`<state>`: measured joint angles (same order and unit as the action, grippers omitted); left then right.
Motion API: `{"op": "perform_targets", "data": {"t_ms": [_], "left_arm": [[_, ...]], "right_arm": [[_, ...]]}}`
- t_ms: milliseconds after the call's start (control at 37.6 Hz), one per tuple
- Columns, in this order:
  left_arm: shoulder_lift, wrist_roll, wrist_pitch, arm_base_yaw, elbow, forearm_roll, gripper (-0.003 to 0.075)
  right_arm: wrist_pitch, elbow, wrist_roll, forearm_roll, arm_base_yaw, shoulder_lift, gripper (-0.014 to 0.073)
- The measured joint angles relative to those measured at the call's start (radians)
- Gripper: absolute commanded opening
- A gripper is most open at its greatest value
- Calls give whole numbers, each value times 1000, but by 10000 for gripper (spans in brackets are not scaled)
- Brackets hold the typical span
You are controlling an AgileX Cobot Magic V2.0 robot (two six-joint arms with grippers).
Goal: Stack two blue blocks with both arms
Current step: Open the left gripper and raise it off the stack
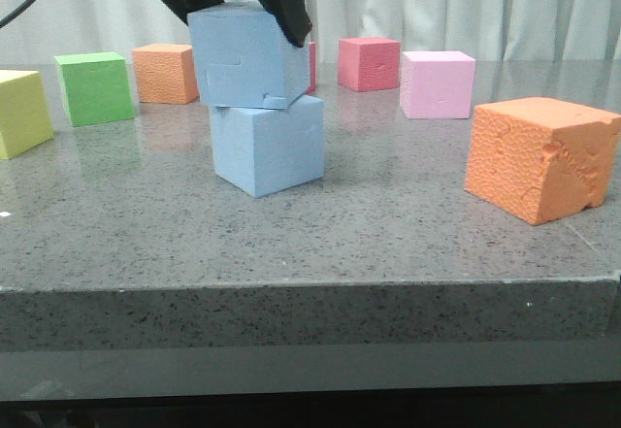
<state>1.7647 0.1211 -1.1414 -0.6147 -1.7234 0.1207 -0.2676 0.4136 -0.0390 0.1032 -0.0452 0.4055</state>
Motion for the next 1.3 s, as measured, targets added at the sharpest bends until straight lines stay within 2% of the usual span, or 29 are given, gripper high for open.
{"op": "perform_targets", "data": {"t_ms": [160,213,452,558,1063,1303], "left_arm": [[0,-5,0,0,0,1,240],[0,-10,0,0,0,1,277],[0,-18,4,0,0,2,527],[0,-18,13,0,0,2,588],[0,-19,21,0,-5,7,596],[0,-19,7,0,-71,7,596]], "right_arm": [[0,0,0,0,0,0,-68],[0,0,0,0,0,0,-68],[0,0,0,0,0,0,-68],[0,0,0,0,0,0,-68],[0,0,0,0,0,0,-68],[0,0,0,0,0,0,-68]]}}
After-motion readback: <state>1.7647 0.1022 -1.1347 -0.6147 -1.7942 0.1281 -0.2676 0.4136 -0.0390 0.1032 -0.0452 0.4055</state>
